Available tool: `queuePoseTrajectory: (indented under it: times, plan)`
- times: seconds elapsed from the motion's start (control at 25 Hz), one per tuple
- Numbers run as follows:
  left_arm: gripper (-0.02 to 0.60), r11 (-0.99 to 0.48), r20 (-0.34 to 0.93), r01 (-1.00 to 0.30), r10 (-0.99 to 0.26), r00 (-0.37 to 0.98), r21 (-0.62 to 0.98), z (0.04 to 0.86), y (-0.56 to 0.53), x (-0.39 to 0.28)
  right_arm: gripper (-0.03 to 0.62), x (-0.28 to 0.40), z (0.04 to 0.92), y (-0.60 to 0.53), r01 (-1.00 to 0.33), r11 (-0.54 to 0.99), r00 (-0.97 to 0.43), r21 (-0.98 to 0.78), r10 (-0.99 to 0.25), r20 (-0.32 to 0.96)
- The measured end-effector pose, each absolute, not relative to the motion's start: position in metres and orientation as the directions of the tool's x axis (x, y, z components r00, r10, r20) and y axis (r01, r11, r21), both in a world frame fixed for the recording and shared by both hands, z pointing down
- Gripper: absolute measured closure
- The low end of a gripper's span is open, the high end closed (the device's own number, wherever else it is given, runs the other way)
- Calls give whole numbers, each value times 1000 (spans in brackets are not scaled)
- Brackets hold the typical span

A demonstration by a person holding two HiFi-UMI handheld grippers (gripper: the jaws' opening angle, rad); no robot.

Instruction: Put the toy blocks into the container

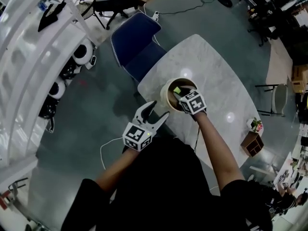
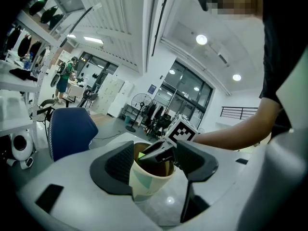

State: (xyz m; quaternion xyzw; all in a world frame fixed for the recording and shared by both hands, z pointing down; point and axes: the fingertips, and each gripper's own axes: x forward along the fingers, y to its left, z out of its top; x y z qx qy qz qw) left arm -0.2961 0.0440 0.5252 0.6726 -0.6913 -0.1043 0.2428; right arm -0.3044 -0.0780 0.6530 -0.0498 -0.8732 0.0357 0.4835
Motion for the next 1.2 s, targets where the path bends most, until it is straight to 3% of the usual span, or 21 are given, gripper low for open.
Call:
queuePoseTrajectory:
  times: [0.56, 1.2]
  plan:
    - [325, 186, 230, -834, -970, -73, 519, 550, 82, -320, 459, -313, 717, -72, 180, 965, -248, -192, 233, 940]
    - [325, 302, 282, -820, -943, -180, 486, 565, 127, -356, 442, -312, 754, -72, 178, 966, -167, -188, 218, 962]
